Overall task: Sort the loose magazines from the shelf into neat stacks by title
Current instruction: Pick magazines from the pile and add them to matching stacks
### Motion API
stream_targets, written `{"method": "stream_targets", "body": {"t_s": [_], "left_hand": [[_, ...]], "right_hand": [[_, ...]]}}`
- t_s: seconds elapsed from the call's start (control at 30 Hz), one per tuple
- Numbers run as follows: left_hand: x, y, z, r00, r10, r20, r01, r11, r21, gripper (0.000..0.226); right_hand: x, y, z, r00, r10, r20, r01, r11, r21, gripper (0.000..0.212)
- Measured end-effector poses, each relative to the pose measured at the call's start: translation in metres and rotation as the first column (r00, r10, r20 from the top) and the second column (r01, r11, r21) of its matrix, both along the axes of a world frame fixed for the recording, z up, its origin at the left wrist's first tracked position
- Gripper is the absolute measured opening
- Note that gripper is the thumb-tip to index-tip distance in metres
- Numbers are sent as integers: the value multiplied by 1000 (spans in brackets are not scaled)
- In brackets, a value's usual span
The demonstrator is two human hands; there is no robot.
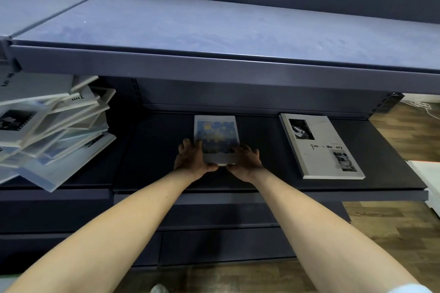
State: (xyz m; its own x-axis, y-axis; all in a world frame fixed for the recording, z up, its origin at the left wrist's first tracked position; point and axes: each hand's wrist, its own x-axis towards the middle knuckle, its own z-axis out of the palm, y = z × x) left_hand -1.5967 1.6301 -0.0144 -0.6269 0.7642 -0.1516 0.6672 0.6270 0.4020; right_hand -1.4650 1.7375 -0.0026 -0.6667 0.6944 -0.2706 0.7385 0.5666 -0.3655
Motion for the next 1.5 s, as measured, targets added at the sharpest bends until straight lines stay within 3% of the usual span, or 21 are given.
{"method": "stream_targets", "body": {"t_s": [0.3,0.6,0.83,0.97,1.23,1.5], "left_hand": [[-1,-2,7,999,-21,-36,19,999,-51,95],[-26,-38,28,998,-16,-60,0,967,-256,100],[-20,-73,46,997,9,-82,-34,948,-316,80],[-34,-93,63,984,51,-173,-92,967,-238,64],[-84,-143,104,888,149,-436,-187,981,-47,50],[-145,-218,125,817,252,-519,-204,968,148,54]], "right_hand": [[3,-3,4,999,-18,-36,17,999,-29,70],[-3,-10,8,998,-59,-5,59,998,-34,68],[-23,-31,15,996,-89,-25,90,995,29,64],[-49,-58,27,999,0,-45,0,1000,3,60],[-115,-110,63,985,113,-131,-116,993,-17,70],[-180,-180,91,950,178,-257,-173,984,40,62]]}}
